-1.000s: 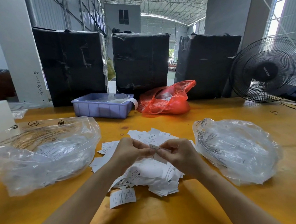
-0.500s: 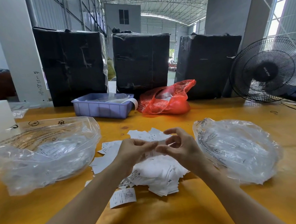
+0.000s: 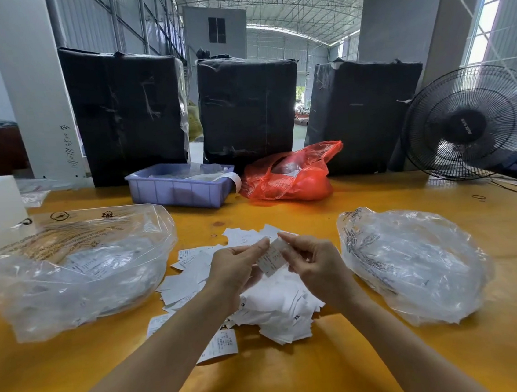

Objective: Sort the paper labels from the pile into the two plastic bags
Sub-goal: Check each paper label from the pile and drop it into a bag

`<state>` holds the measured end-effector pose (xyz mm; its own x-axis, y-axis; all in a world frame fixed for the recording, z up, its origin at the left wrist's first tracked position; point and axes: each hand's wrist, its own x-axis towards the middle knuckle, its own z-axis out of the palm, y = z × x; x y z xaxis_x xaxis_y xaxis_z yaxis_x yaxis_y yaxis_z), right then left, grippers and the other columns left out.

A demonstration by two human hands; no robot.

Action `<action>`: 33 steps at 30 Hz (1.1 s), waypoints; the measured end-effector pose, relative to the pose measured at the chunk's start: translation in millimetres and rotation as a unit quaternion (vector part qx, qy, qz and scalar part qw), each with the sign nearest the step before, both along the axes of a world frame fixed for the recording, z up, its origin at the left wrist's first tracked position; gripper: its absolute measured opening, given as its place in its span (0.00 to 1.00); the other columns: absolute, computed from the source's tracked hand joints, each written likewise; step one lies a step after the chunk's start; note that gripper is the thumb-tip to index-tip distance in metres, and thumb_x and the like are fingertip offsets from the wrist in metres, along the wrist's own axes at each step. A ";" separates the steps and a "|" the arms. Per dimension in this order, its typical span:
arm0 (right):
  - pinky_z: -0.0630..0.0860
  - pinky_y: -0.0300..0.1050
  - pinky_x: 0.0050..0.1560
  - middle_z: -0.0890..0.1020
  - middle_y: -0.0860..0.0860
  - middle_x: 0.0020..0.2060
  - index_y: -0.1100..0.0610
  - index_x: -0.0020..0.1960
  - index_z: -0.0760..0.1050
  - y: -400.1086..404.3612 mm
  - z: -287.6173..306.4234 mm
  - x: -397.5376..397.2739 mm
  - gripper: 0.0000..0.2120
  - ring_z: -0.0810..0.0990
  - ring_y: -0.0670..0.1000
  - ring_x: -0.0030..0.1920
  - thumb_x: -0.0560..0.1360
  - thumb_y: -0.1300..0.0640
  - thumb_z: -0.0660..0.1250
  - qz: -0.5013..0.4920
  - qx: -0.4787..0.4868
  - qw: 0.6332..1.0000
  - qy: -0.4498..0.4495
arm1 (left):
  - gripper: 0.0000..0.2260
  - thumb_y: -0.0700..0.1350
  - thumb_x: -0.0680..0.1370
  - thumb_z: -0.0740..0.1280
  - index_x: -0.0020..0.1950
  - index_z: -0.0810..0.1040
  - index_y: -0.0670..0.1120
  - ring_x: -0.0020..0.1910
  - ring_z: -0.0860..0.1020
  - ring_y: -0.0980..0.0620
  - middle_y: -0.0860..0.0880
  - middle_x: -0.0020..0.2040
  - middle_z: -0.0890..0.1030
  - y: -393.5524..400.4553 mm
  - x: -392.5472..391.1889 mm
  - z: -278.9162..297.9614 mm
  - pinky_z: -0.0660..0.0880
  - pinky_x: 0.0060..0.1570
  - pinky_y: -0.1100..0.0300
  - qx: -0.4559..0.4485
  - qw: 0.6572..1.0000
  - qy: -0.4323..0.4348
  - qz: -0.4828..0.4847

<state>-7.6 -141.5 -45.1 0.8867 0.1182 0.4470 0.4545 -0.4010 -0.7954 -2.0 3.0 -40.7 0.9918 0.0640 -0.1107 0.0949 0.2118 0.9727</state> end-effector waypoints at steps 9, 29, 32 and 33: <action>0.79 0.48 0.52 0.78 0.53 0.51 0.57 0.70 0.67 4.6 -1.7 -3.3 0.29 0.81 0.52 0.45 0.72 0.55 0.72 0.077 -0.027 0.996 0.045 | 0.12 0.50 0.72 0.72 0.46 0.81 0.41 0.38 0.80 0.51 0.44 0.39 0.83 -1.6 -5.4 2.2 0.74 0.33 0.63 -0.046 0.999 0.008 0.015; 0.76 0.38 0.35 0.82 0.53 0.31 0.60 0.41 0.80 -1.2 3.3 -4.6 0.03 0.79 0.47 0.31 0.74 0.64 0.69 0.065 0.191 0.972 0.117 | 0.10 0.54 0.72 0.70 0.43 0.85 0.48 0.42 0.76 0.50 0.47 0.40 0.80 0.0 -8.8 8.0 0.71 0.37 0.59 -0.014 0.998 0.036 -0.049; 0.74 0.36 0.33 0.81 0.50 0.28 0.61 0.39 0.79 -2.0 5.8 -4.3 0.05 0.78 0.45 0.29 0.73 0.66 0.69 0.042 0.208 0.970 0.115 | 0.14 0.56 0.71 0.71 0.46 0.83 0.47 0.40 0.77 0.50 0.48 0.37 0.81 2.8 -7.0 7.8 0.72 0.35 0.60 0.025 0.996 0.038 -0.072; 0.74 0.35 0.32 0.81 0.50 0.28 0.60 0.39 0.79 -2.2 6.5 -4.0 0.05 0.77 0.45 0.28 0.73 0.66 0.69 0.034 0.212 0.970 0.115 | 0.14 0.56 0.70 0.71 0.45 0.82 0.45 0.39 0.78 0.51 0.48 0.36 0.82 4.7 -6.5 7.7 0.73 0.34 0.61 0.045 0.996 0.036 -0.075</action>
<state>-11.6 -143.8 -38.6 0.9650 0.0294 0.2605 0.2603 0.0092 -0.9655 -8.5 7.8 -32.9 0.9807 -0.0709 -0.1823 0.1889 0.1020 0.9767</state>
